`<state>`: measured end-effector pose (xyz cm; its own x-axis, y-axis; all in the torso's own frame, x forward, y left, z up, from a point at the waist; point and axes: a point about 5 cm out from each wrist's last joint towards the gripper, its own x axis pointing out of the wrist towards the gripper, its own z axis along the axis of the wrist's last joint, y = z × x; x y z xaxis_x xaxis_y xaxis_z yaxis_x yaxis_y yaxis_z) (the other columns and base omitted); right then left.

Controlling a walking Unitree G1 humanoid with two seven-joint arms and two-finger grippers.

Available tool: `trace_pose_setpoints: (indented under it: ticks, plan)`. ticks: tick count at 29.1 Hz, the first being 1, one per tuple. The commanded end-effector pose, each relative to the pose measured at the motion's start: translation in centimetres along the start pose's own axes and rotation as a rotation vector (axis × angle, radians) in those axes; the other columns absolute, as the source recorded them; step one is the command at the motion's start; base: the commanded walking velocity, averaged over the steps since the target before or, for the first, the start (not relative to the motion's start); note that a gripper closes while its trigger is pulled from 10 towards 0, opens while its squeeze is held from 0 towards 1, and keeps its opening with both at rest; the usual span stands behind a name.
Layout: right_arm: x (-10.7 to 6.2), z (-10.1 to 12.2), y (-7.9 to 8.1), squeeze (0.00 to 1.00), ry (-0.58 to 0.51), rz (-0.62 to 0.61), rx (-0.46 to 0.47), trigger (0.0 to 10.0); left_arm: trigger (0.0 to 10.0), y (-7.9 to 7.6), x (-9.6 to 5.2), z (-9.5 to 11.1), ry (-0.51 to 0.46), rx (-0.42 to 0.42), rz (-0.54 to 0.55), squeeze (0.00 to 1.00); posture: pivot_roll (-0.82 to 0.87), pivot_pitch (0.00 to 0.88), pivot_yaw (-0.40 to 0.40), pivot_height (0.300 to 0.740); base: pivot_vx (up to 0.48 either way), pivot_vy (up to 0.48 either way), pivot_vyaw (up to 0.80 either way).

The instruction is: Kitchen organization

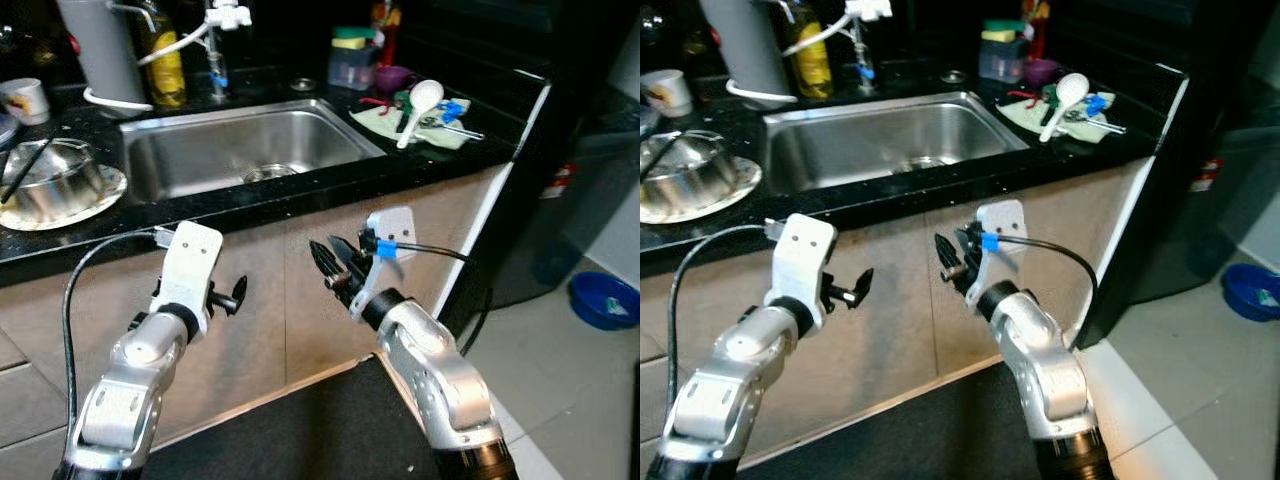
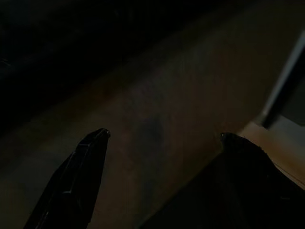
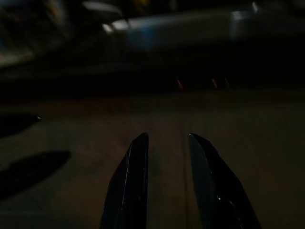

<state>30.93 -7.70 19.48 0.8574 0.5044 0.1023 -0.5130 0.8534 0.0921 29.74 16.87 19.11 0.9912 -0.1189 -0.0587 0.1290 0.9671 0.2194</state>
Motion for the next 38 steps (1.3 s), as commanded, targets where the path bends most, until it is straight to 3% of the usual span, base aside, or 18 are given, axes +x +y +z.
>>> trace_pose_setpoints:
  ticks: [1, 5, 7, 9, 11, 12, 14, 18, 19, 20, 23, 24, 26, 29, 38]
  plan:
    - [-0.1, -0.2, 0.3, 0.00, 0.016, 0.015, -0.004, 10.0, 10.0, -0.1, -0.2, -0.7, 0.027, 0.007, 0.011, 0.00, -0.01, 0.168, -0.059, 0.740, 0.000, 0.000, 0.00]
    - [-0.4, -1.2, 0.3, 0.00, 0.057, 0.016, 0.010, 10.0, 10.0, 0.1, -0.3, -1.4, 0.048, 0.008, 0.032, 0.00, -0.01, 0.167, -0.062, 0.740, 0.000, 0.000, 0.00]
    - [-0.8, -3.3, 0.2, 0.00, 0.131, 0.020, -0.008, 10.0, 10.0, 0.1, -0.4, -2.1, 0.067, 0.015, 0.034, 0.00, -0.01, 0.161, -0.063, 0.740, 0.000, 0.000, 0.00]
    - [-0.9, -3.8, 0.1, 0.00, 0.150, 0.020, -0.015, 10.0, 10.0, 0.0, -0.4, -2.3, 0.072, 0.020, 0.032, 0.00, -0.01, 0.161, -0.063, 0.740, 0.000, 0.000, 0.00]
    - [-2.3, -7.8, -0.2, 0.00, 0.291, -0.001, -0.019, 10.0, 10.0, 0.0, -0.7, -4.3, 0.125, 0.039, 0.046, 0.00, -0.01, 0.158, -0.064, 0.740, 0.000, -0.480, 0.00]
    - [-2.3, -7.8, -0.2, 0.00, 0.291, -0.001, -0.019, 10.0, 10.0, 0.0, -0.7, -4.3, 0.125, 0.039, 0.046, 0.00, -0.01, 0.158, -0.064, 0.740, 0.000, -0.480, 0.00]
    - [-3.3, -10.0, -0.4, 0.00, 0.368, -0.026, 0.002, 10.0, 10.0, -0.1, -1.1, -5.7, 0.160, 0.001, 0.050, 0.00, -0.01, 0.155, -0.066, 0.740, 0.000, 0.000, 0.00]
    - [-4.4, -12.1, -0.6, 0.00, 0.443, -0.043, 0.011, 10.0, 10.0, -0.7, -1.5, -7.4, 0.204, 0.019, 0.017, 0.00, -0.01, 0.155, -0.066, 0.740, 0.000, 0.000, 0.00]
    - [-5.0, -13.2, -0.8, 0.00, 0.483, -0.054, 0.009, 10.0, 10.0, -1.0, -1.8, -8.3, 0.220, 0.024, 0.001, 0.00, -0.01, 0.155, -0.066, 0.740, 0.000, 0.000, 0.00]
    - [-6.6, -16.5, -1.3, 0.00, 0.598, -0.094, 0.012, 10.0, 10.0, -1.8, -2.5, -11.5, 0.275, 0.024, -0.018, 0.00, -0.01, 0.148, -0.063, 0.740, 0.000, 0.000, 0.00]
    - [-8.2, -19.3, -1.7, 0.00, 0.701, -0.128, -0.006, 10.0, 10.0, -2.5, -3.4, -14.7, 0.331, 0.020, -0.011, 0.00, -0.01, 0.148, -0.062, 0.740, 0.000, 0.000, 0.00]
    - [-8.2, -19.3, -1.7, 0.00, 0.701, -0.128, -0.006, 10.0, 10.0, -2.5, -3.4, -14.7, 0.331, 0.020, -0.011, 0.00, -0.01, 0.148, -0.062, 0.740, 0.000, 0.000, 0.00]
    - [-9.3, -20.7, -2.2, 0.00, 0.747, -0.199, 0.028, 10.0, 10.0, -2.8, -4.2, -17.6, 0.417, 0.023, 0.027, 0.00, -0.01, 0.146, -0.067, 0.740, 0.000, 0.000, 0.00]
    - [-10.3, -21.8, -2.2, 0.00, 0.786, -0.234, 0.036, 10.0, 10.0, -3.1, -5.0, -19.5, 0.487, 0.020, 0.033, 0.00, -0.01, 0.146, -0.068, 0.740, 0.000, 0.000, 0.00]
    - [-11.5, -22.9, -2.1, 0.00, 0.830, -0.233, 0.034, 10.0, 10.0, -3.6, -5.9, -21.2, 0.541, 0.006, 0.024, 0.00, -0.02, 0.148, -0.075, 0.740, 0.000, 0.117, 0.00]
